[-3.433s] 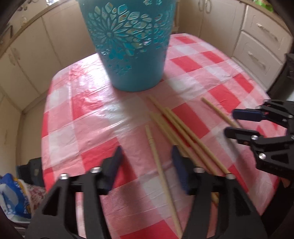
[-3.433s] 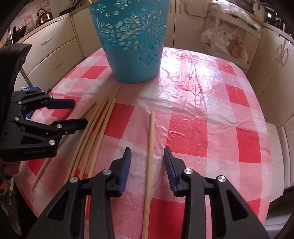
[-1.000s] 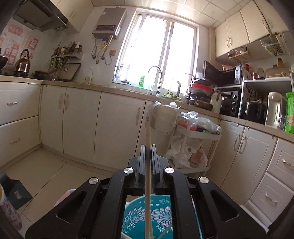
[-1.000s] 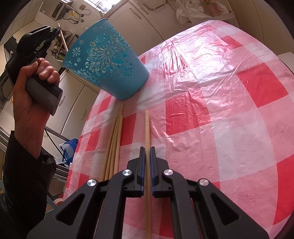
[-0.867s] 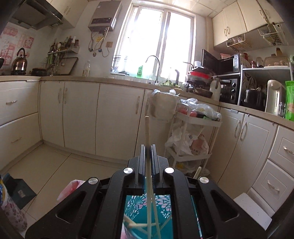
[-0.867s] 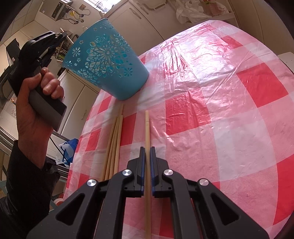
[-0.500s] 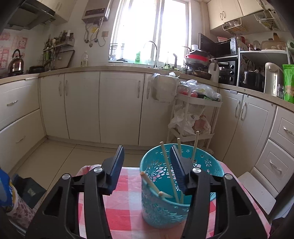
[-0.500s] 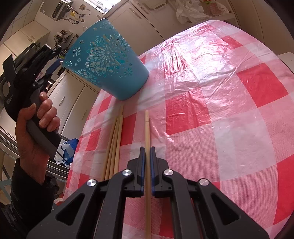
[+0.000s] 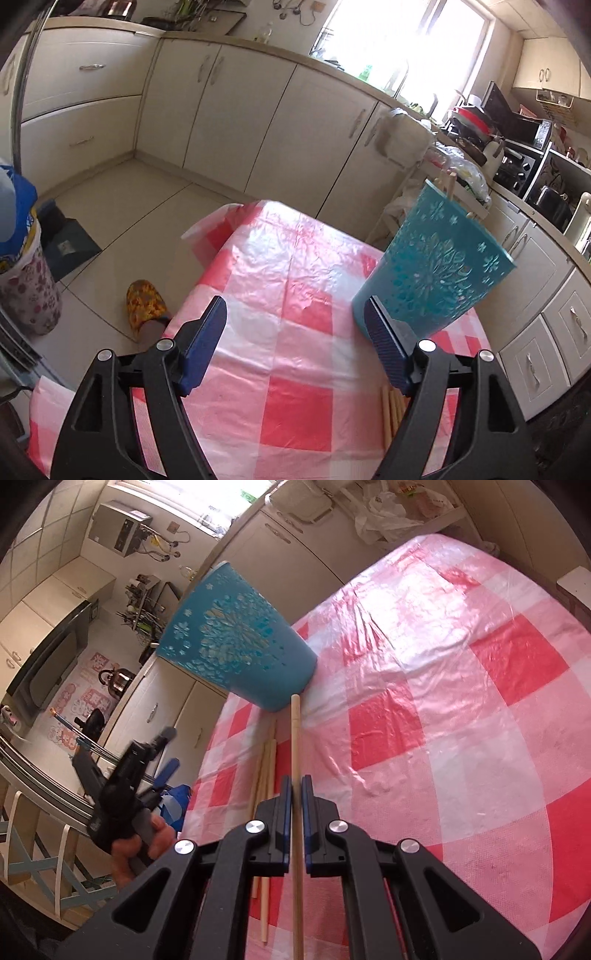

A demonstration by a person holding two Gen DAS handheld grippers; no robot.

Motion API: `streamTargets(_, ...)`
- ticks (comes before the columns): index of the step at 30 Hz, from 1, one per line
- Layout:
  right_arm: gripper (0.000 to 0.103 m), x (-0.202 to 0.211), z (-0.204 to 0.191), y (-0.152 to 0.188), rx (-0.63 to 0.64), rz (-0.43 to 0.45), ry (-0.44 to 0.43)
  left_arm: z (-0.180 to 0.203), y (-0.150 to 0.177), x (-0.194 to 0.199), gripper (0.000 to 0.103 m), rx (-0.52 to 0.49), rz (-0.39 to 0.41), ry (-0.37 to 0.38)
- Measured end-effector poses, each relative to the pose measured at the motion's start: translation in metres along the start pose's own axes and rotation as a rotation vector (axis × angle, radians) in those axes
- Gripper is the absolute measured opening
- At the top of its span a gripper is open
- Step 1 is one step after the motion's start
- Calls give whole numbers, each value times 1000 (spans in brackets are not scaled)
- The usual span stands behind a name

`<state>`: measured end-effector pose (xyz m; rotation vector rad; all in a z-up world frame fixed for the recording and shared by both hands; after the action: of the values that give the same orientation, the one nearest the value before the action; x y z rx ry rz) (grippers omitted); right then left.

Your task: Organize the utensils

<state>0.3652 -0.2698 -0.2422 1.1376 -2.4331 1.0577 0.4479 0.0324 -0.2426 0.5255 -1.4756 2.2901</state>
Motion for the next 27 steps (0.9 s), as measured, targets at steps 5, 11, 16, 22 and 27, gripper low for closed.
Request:
streamTargets(5,6,18,-51,-42,67,113,-77,-3,9,-2,74,-3,-7,5)
streamTargets(11,6,29,-134,-125,188,289,-174,3,8,-3,75,-5,-18,10)
streamTargets(16,6,28,-191,-192,301,446,-166,-1,6,-3,75,27,-18,26)
streamTargets(22,6,-5,-215,-246,354,578,-55,0,7,-4,75,32,-24,39)
streamTargets(27,6,-57,-188,-247,385,540,79,-2,7,-5,75,43,-27,50)
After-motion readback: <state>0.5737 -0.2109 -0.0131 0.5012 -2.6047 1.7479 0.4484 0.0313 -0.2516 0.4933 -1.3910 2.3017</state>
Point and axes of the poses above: each gripper's, at about its wrist camera, not at the fingertips, and x roughly against the way its jaws point, z to its right, y to its underside, the point moved 9 cm from there along -x, roughly the way its jaws point, and after that the axes turned 4 degrees about z, right-handed, at the moved point
